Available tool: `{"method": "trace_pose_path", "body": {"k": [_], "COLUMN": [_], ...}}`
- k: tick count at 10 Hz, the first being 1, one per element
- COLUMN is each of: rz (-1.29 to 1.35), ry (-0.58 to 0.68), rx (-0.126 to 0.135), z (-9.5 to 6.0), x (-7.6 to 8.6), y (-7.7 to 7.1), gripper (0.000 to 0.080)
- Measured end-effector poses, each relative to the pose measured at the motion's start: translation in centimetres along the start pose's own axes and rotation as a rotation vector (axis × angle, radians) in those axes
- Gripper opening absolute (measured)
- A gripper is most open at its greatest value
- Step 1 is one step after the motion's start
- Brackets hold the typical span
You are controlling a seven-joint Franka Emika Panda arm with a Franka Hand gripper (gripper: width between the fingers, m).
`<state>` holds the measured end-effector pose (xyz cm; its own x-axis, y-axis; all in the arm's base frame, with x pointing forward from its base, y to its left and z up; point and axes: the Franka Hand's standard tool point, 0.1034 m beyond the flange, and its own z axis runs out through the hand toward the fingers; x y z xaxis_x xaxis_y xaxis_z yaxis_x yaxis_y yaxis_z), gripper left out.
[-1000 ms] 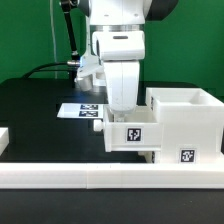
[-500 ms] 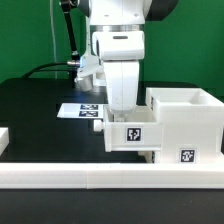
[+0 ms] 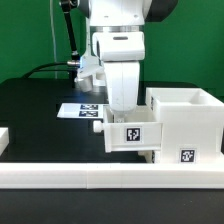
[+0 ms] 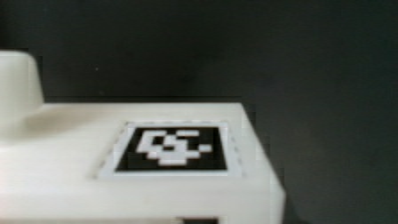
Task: Assemble drawer
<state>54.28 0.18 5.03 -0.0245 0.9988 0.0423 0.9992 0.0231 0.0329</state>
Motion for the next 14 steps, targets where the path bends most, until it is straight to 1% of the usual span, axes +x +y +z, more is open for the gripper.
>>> {"method": "trace_pose_path", "body": {"k": [1,7,10,14], "rz": [-0.002,0.006,0.029,0.031], "ry": [-0.001,0.000,-0.001,-0.001], "rx": [-0.005,-0.003,-0.006,-0.006], "z": [0.06,0.06,-0.03,-0.03], "x": [0.07,0.07,0.66,0.54], "y": [-0.09,-0.06,0.14,0.14], "gripper": [0.0044,0.0044,0.0044,0.0044]}}
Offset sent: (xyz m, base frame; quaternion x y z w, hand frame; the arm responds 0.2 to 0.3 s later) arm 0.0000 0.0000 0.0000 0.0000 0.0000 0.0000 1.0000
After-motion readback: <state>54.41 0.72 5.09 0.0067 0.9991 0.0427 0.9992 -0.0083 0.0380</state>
